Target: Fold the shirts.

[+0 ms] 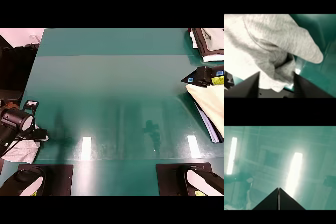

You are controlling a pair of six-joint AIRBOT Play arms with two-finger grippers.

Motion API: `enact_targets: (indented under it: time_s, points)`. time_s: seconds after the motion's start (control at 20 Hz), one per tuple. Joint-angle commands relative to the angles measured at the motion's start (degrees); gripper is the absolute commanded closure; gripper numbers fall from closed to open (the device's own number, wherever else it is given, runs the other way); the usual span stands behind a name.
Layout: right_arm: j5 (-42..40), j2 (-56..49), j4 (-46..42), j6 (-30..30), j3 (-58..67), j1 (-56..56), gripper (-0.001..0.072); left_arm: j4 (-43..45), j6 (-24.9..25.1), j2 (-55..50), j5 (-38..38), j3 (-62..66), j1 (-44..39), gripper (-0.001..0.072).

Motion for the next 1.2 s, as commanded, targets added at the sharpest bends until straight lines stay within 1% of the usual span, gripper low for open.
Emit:
enact_targets:
  time_s: [0.0,0.05,0.1,0.2,0.3,0.4,0.45,0.55,0.7,0.75,0.9,1.05,1.1,1.15]
  points:
    - [0.20,0.02,0.04,-0.20,-0.02,0.00,0.0698,0.76,-1.95,0.07,2.78,-1.66,0.02,0.0455]
    - [0.22,0.02,0.02,-0.20,-0.02,0.00,0.0698,0.76,-1.92,0.07,3.04,-1.64,0.02,0.0548]
    - [0.24,0.02,0.02,-0.20,-0.02,0.00,0.0698,0.74,-1.90,0.07,3.26,-1.57,0.02,0.0679]
    - [0.68,0.02,0.04,-0.22,-0.02,0.00,0.0698,0.59,-0.96,0.07,3.26,0.15,0.02,0.0688]
    - [0.83,0.04,0.07,-0.20,-0.02,0.00,0.0698,-2.05,4.00,0.09,3.21,6.10,0.02,0.0688]
    - [0.83,0.04,0.07,-0.20,-0.02,0.00,0.0699,-7.89,11.02,0.09,3.39,16.48,0.02,0.0689]
    - [0.85,0.04,0.09,-0.20,-0.02,0.00,0.0698,-13.03,15.39,0.07,3.98,22.97,0.02,0.0688]
    - [0.81,0.04,0.13,-0.17,-0.02,0.00,0.0698,-26.40,23.71,0.04,6.29,35.52,0.02,0.0689]
    - [0.81,0.04,0.15,-0.13,-0.02,0.00,0.0698,-43.78,29.31,-0.20,12.35,50.07,-0.24,0.0690]
    - [0.79,0.04,0.22,-0.11,-0.02,0.00,0.0698,-46.10,30.49,-0.26,14.60,52.98,-1.49,0.0690]
    - [0.55,0.07,0.63,-0.07,-0.02,0.00,0.0699,-47.12,30.99,-3.30,18.03,59.36,-9.42,0.0690]
    - [0.76,0.09,0.63,0.11,-0.02,0.00,0.0698,-47.12,32.92,-10.91,18.58,62.14,-17.84,0.0689]
    - [0.79,0.09,0.63,0.17,-0.02,0.00,0.0699,-47.12,33.94,-13.73,18.78,62.20,-19.82,0.0689]
    - [0.79,0.17,0.61,0.17,-0.02,0.00,0.0698,-47.01,36.46,-16.87,18.53,62.23,-21.14,0.0688]
